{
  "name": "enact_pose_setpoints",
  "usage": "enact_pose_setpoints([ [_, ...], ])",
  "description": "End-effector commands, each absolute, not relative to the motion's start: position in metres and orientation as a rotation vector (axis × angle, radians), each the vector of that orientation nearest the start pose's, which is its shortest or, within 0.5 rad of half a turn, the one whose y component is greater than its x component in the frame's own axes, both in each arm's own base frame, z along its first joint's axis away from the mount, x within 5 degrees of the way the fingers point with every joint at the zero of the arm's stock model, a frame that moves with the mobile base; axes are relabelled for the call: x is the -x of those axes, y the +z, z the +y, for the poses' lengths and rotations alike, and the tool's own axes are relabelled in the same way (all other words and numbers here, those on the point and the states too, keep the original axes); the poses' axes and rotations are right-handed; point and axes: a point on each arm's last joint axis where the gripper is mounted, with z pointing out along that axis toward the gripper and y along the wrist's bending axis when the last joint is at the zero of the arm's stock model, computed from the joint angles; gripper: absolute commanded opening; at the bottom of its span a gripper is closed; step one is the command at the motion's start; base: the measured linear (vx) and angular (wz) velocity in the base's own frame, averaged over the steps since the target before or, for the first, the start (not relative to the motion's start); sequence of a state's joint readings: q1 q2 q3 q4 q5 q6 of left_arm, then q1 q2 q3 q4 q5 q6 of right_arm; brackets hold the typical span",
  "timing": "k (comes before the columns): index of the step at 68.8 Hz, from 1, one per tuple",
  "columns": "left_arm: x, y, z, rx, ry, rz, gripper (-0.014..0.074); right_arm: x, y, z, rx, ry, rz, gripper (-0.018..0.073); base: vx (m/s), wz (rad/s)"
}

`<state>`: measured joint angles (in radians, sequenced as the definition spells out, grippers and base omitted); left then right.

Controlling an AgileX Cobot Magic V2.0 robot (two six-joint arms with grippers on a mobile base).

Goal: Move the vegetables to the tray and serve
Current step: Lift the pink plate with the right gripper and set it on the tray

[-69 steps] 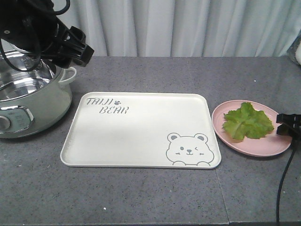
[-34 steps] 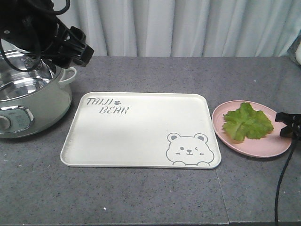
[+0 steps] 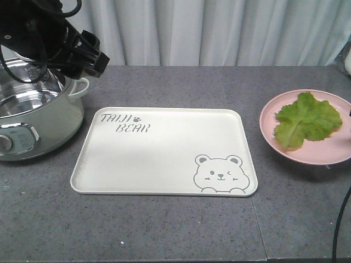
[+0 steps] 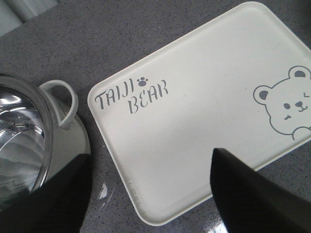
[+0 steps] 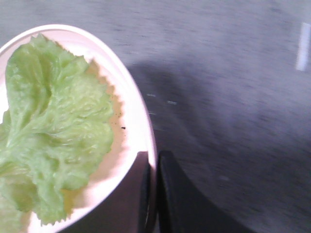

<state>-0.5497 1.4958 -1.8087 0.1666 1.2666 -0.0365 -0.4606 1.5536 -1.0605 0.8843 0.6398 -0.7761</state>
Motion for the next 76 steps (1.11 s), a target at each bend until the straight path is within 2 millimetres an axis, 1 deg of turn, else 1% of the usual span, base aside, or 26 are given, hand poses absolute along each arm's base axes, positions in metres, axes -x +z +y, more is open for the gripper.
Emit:
enact_pose_setpoints([
  [1,-0.251,0.474,-0.137,-0.572,-0.071,2.278,0.0503,-0.317,0.311,-0.086,-0.198,0.462,2.185,-0.0006,0.0,0.0],
  [9,-0.251,0.474,-0.137,-0.572,-0.071,2.278,0.0503,-0.328,0.338,-0.053,-0.062,0.567,2.131,-0.0005,0.0,0.0],
  [10,-0.251,0.474,-0.137,-0.572,-0.071,2.278,0.0503,-0.33,0.341,-0.043,-0.026,0.582,2.124,-0.0005,0.0,0.0],
  [11,-0.251,0.474,-0.137,-0.572,-0.071,2.278,0.0503,-0.331,0.344,-0.041,-0.016,0.582,2.117,-0.0005,0.0,0.0],
  [13,-0.251,0.474,-0.137,-0.572,-0.071,2.278,0.0503,-0.334,0.349,-0.029,0.024,0.595,2.106,-0.0005,0.0,0.0],
  [18,-0.251,0.474,-0.137,-0.572,-0.071,2.278,0.0503,-0.339,0.355,-0.002,0.09,0.622,2.085,-0.0005,0.0,0.0],
  [20,-0.251,0.474,-0.137,-0.572,-0.071,2.278,0.0503,-0.342,0.356,0.011,0.12,0.635,2.078,-0.0005,0.0,0.0],
  [24,-0.251,0.474,-0.137,-0.571,-0.072,2.279,0.0503,-0.348,0.353,0.032,0.153,0.66,2.077,-0.0004,0.0,0.0],
  [28,-0.251,0.474,-0.137,-0.571,-0.07,2.278,0.0503,-0.354,0.345,0.056,0.188,0.68,2.085,-0.0003,0.0,0.0],
  [38,-0.251,0.474,-0.137,-0.571,-0.069,2.278,0.0503,-0.371,0.311,0.099,0.239,0.699,2.142,-0.0003,0.0,0.0],
  [44,-0.251,0.474,-0.137,-0.571,-0.068,2.278,0.0503,-0.38,0.289,0.116,0.246,0.693,2.182,-0.0001,0.0,0.0],
  [49,-0.252,0.473,-0.137,-0.57,-0.068,2.28,0.0503,-0.384,0.275,0.124,0.256,0.685,2.207,0.0001,0.0,0.0],
  [54,-0.252,0.473,-0.137,-0.57,-0.068,2.28,0.0503,-0.387,0.266,0.13,0.297,0.678,2.222,0.0008,0.0,0.0],
  [61,-0.252,0.474,-0.137,-0.548,-0.066,2.283,0.0503,-0.392,0.262,0.141,0.368,0.676,2.225,0.0046,0.0,0.0],
  [67,-0.253,0.474,-0.135,-0.523,-0.055,2.285,0.0503,-0.397,0.263,0.145,0.407,0.698,2.23,0.0112,0.0,0.0],
  [73,-0.254,0.469,-0.134,-0.512,-0.028,2.299,0.0503,-0.399,0.265,0.147,0.422,0.707,2.238,0.022,0.0,0.0],
  [76,-0.256,0.461,-0.135,-0.52,-0.01,2.323,0.0503,-0.399,0.265,0.146,0.422,0.7,2.241,0.0283,0.0,0.0],
])
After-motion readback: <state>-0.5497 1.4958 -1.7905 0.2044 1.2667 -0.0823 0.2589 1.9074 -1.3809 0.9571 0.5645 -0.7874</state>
